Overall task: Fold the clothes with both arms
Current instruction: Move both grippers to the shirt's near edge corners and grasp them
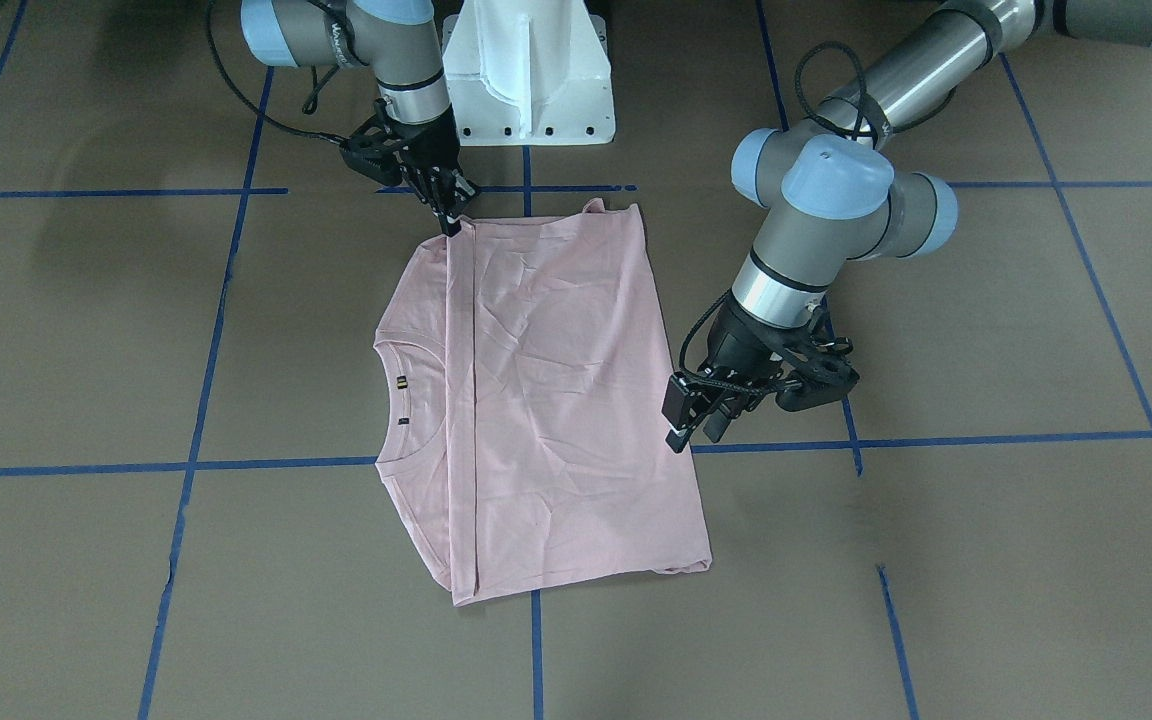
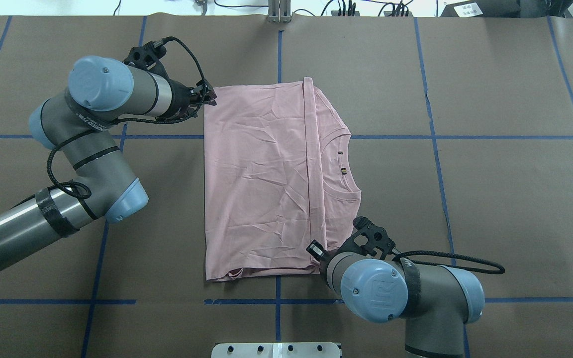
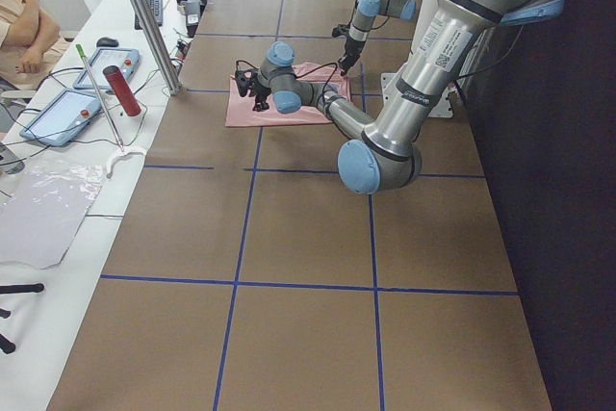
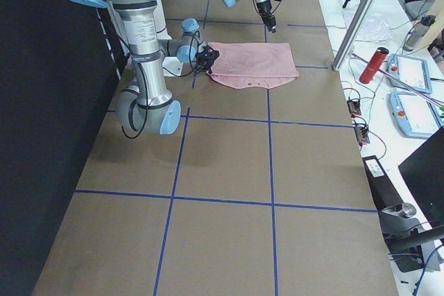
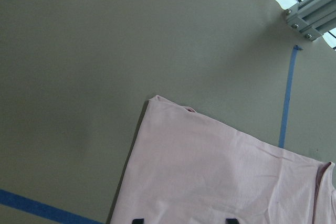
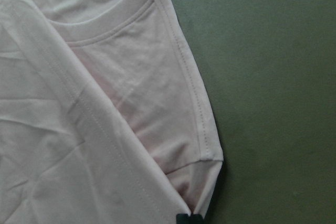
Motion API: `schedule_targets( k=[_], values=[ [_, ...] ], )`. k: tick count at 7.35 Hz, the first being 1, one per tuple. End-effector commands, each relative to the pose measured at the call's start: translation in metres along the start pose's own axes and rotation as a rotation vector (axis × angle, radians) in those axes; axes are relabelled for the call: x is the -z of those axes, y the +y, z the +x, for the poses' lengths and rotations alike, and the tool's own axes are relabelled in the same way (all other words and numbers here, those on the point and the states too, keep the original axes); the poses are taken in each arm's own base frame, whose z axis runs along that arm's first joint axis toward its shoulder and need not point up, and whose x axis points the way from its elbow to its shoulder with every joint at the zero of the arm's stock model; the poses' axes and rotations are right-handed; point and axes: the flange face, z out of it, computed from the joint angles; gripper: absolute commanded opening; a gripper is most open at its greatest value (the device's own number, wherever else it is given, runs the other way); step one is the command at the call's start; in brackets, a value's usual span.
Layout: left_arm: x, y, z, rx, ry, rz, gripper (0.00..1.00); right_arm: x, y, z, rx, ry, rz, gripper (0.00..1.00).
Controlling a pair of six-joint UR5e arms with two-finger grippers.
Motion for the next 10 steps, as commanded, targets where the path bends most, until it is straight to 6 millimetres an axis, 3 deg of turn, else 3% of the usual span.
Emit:
schedule_targets(
  k=[1, 2, 4, 6, 8, 10],
  values=[
    [0.020, 0.011, 0.013, 0.031, 0.005, -0.012, 0.60, 0.013, -0.001, -0.001, 0.005, 0.006, 0.001, 0.00],
    [0.025, 0.052, 0.009, 0.062, -0.017, -0.060, 0.60, 0.019, -0.002, -0.001, 0.003, -0.003, -0.005, 0.00],
    [0.070, 0.124, -0.017, 0.083, -0.055, -0.150, 0.65, 0.029, -0.005, -0.001, 0.002, -0.015, -0.012, 0.00],
    [0.079, 0.200, -0.019, 0.120, -0.174, -0.221, 0.70, 0.030, -0.006, 0.000, 0.003, -0.016, -0.015, 0.00],
    [0.070, 0.234, -0.047, 0.132, -0.226, -0.226, 0.70, 0.029, -0.006, 0.001, 0.005, -0.013, -0.012, 0.00],
    [0.064, 0.248, -0.063, 0.119, -0.257, -0.236, 0.69, 0.029, -0.005, 0.001, 0.006, -0.012, -0.016, 0.00]
  ],
)
